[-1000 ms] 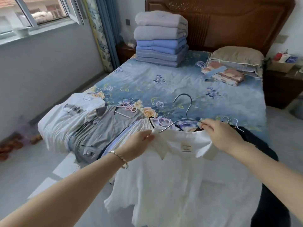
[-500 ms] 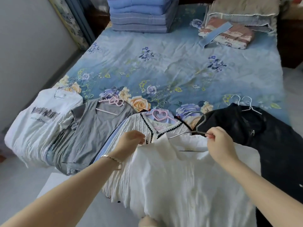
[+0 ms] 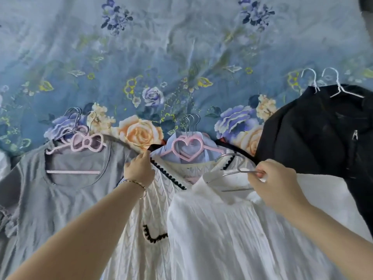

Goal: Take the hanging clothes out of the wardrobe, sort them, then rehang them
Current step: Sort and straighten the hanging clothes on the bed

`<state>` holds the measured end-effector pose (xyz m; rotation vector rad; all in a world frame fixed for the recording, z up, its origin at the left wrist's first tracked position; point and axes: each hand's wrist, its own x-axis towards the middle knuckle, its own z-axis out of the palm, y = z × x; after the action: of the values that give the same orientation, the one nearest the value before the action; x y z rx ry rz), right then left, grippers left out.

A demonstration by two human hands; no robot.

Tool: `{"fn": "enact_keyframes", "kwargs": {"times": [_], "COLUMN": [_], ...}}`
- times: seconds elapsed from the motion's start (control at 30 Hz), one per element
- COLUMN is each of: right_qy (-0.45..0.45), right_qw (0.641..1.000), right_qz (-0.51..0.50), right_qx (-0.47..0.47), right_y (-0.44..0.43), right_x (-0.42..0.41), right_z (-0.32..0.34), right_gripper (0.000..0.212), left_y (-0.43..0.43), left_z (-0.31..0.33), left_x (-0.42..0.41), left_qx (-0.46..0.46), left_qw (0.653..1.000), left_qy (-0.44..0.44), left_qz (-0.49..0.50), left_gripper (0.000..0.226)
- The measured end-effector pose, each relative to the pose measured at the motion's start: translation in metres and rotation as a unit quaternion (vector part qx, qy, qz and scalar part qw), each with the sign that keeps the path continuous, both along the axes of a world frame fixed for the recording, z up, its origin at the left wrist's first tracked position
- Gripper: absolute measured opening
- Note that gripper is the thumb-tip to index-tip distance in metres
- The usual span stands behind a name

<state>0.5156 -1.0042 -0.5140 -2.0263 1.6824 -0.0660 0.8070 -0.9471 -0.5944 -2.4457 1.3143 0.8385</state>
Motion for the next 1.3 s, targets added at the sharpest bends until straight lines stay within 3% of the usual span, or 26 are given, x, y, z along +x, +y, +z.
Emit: {"fn": "enact_keyframes", "kwargs": {"times": [0.1,0.17,0.3,0.43,0.5,0.57,0.6,0.67,0.77,0.97,1.1,1.23,1.3], "right_qy": [0.012,0.015,0.005,0.009,0.018,0.022,0.017,-0.003,-0.044,-0.093,-0.130,-0.160,-0.183], "right_qw": [1.000,1.000,0.999,0.997,0.992,0.984,0.978,0.969,0.962,0.968,0.976,0.973,0.969], "right_qz": [0.016,0.013,-0.002,0.019,0.037,0.048,0.045,0.039,0.037,0.035,-0.074,-0.155,-0.164], "right_qx": [0.002,0.023,0.037,0.078,0.118,0.171,0.201,0.245,0.267,0.229,0.159,0.063,0.009], "right_y": [0.003,0.004,0.006,0.012,0.016,0.022,0.024,0.028,0.032,0.037,0.022,-0.011,-0.022], "right_x": [0.006,0.007,0.009,0.004,-0.003,-0.013,-0.019,-0.032,-0.056,-0.118,-0.168,-0.204,-0.209], "right_z": [-0.025,-0.037,-0.039,-0.023,-0.011,0.000,0.006,0.019,0.047,0.125,0.194,0.251,0.277], "right_gripper": [0.029,0.036,0.051,0.046,0.045,0.044,0.044,0.043,0.044,0.049,0.053,0.031,0.031], "left_y": [-0.014,-0.015,-0.006,0.009,0.011,0.011,0.011,0.014,0.029,0.092,0.124,0.150,0.163], "left_z": [-0.031,-0.042,-0.043,-0.012,0.012,0.035,0.047,0.075,0.114,0.194,0.269,0.342,0.375], "left_x": [0.006,0.005,0.000,-0.010,-0.019,-0.030,-0.037,-0.051,-0.080,-0.140,-0.170,-0.175,-0.172], "left_qx": [0.020,0.017,-0.029,-0.123,-0.097,-0.016,0.005,0.001,-0.040,-0.125,-0.193,-0.268,-0.321], "left_qw": [0.997,0.994,0.991,0.981,0.984,0.984,0.984,0.988,0.991,0.973,0.963,0.944,0.928], "left_qy": [-0.045,-0.059,0.001,0.066,0.119,0.141,0.140,0.149,0.116,0.051,-0.025,-0.085,-0.091], "left_qz": [-0.060,-0.094,-0.132,-0.138,-0.094,-0.109,-0.114,-0.033,0.061,0.185,0.187,0.171,0.167], "left_gripper": [0.034,0.029,0.032,0.037,0.027,0.009,0.022,0.048,0.051,0.044,0.046,0.043,0.046]}}
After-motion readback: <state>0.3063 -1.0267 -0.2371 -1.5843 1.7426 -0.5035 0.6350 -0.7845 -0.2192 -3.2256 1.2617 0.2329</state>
